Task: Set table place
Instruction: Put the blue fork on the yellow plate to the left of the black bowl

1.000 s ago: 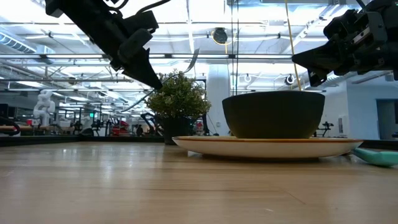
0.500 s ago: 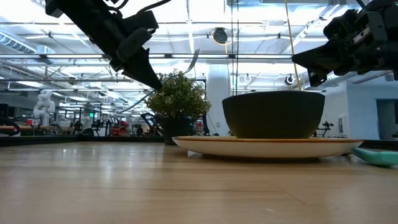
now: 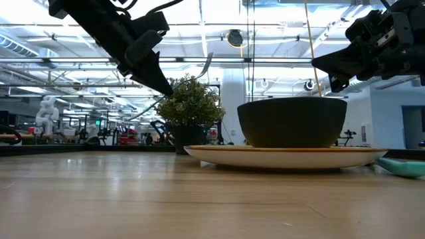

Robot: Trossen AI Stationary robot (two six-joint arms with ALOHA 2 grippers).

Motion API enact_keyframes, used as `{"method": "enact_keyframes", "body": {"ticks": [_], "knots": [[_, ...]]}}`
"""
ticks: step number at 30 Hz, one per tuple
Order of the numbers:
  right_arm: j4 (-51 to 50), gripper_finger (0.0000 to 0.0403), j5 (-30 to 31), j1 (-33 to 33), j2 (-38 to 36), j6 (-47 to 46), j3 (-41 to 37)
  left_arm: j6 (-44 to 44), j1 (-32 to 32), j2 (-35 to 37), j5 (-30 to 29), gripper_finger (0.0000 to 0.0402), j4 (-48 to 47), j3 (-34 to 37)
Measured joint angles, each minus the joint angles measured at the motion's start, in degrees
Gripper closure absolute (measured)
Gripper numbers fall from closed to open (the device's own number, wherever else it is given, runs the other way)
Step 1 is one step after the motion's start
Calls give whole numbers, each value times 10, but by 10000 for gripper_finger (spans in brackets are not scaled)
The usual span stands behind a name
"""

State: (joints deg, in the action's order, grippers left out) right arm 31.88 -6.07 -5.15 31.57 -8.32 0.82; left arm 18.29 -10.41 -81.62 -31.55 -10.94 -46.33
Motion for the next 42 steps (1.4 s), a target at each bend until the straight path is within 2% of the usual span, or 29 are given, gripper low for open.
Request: {"method": "enact_keyframes", "body": {"ticks": [22,31,35,42], "knots": [[0,403,0,0,0,0,0,19,0,0,2,397,-10,0],[0,403,0,0,0,0,0,61,2,0,68,397,-9,0],[0,403,0,0,0,0,0,58,-4,0,80,397,27,0],[0,403,0,0,0,0,0,-17,-30,0,82,397,113,0]]}}
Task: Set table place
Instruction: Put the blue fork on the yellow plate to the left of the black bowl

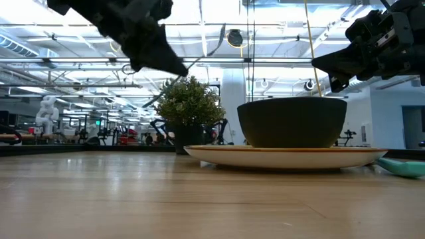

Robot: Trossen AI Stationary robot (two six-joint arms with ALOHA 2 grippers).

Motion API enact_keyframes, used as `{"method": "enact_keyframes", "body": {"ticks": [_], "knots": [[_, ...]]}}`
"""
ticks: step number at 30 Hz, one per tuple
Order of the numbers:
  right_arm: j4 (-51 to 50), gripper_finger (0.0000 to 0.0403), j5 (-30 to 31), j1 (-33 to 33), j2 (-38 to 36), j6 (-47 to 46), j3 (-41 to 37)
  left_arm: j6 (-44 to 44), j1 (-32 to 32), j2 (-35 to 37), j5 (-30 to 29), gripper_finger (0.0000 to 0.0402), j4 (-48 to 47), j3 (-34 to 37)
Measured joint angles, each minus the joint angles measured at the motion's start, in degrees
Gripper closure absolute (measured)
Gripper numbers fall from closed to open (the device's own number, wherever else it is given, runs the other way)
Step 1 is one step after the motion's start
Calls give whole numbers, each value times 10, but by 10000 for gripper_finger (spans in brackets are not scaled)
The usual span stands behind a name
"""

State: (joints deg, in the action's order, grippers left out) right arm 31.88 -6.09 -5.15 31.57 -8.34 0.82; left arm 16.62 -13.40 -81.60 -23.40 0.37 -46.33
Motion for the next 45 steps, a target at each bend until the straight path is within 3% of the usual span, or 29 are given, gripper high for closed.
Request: {"method": "enact_keyframes", "body": {"ticks": [10,20,32,36,45], "knots": [[0,403,0,0,0,0,0,-99,-22,44,-5,397,48,0],[1,403,0,0,0,-13,0,-146,-20,188,-96,397,-49,0],[0,403,0,0,0,-11,0,-153,-21,324,-101,397,-47,81],[0,403,0,0,0,-11,0,-177,-21,388,-85,397,-32,119],[10,403,0,0,0,-9,0,-200,-21,472,30,397,85,225]]}}
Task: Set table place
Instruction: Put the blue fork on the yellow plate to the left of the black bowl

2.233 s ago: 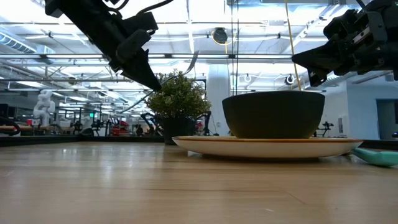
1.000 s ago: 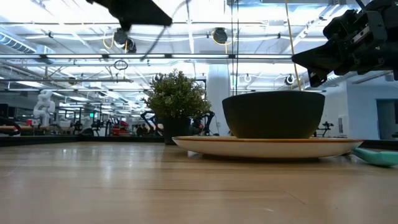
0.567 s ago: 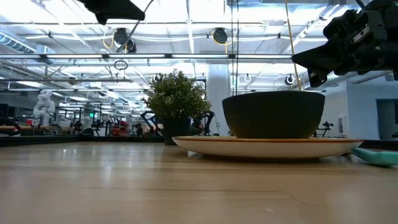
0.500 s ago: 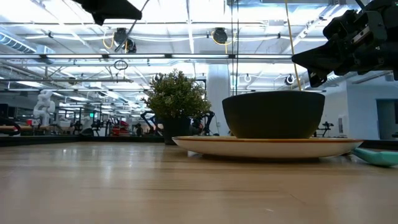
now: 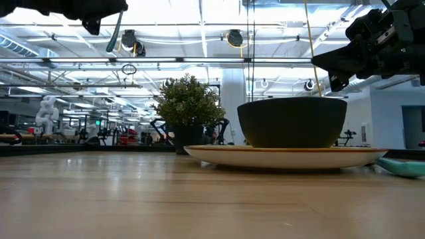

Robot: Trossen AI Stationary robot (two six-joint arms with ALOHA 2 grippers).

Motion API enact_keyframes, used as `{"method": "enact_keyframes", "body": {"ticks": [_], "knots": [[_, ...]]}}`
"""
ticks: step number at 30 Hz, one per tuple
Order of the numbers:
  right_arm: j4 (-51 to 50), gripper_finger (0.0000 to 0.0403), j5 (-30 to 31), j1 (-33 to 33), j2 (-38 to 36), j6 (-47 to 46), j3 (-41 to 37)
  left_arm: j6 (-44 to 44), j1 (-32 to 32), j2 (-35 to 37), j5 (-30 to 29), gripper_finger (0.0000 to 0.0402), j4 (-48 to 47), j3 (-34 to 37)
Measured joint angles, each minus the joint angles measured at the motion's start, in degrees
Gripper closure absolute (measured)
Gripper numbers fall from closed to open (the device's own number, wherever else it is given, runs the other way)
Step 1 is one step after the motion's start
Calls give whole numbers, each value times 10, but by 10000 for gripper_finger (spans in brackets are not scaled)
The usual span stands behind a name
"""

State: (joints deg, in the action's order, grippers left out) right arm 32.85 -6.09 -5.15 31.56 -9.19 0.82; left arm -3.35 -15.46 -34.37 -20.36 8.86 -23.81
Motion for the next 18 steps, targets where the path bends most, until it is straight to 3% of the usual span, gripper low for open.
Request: {"method": "enact_keyframes", "body": {"ticks": [5,18], "knots": [[3,403,0,0,0,-2,0,39,0,3,14,397,39,19],[3,403,0,0,0,-2,0,34,0,-6,42,397,82,71]]}}
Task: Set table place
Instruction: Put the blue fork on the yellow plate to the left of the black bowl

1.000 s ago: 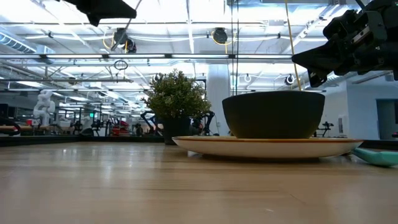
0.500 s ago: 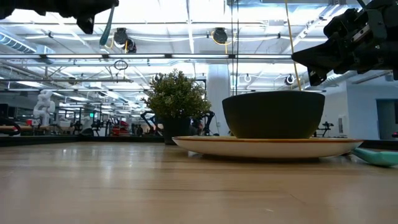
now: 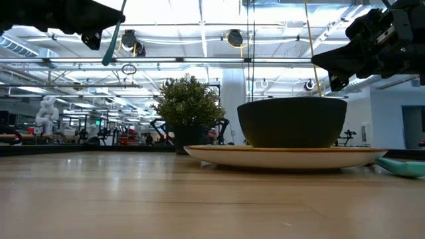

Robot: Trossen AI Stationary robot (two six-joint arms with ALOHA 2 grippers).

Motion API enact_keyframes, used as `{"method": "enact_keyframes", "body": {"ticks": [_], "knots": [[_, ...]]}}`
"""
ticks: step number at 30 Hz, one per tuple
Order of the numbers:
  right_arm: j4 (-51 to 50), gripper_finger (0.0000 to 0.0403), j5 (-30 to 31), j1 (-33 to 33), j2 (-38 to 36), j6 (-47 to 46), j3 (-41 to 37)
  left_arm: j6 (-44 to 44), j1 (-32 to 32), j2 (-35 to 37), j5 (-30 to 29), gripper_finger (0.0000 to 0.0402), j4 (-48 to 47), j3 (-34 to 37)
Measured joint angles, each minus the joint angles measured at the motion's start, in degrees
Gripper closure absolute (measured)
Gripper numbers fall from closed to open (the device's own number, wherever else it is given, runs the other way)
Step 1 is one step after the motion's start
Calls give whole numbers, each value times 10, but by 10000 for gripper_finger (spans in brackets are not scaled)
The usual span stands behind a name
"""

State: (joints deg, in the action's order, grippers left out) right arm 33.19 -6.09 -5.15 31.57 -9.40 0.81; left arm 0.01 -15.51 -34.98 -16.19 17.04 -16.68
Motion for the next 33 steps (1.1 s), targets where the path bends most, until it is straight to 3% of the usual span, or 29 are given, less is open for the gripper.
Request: {"method": "enact_keyframes", "body": {"ticks": [33], "knots": [[0,403,0,0,0,0,0,-1,0,2,-24,397,12,12]]}}
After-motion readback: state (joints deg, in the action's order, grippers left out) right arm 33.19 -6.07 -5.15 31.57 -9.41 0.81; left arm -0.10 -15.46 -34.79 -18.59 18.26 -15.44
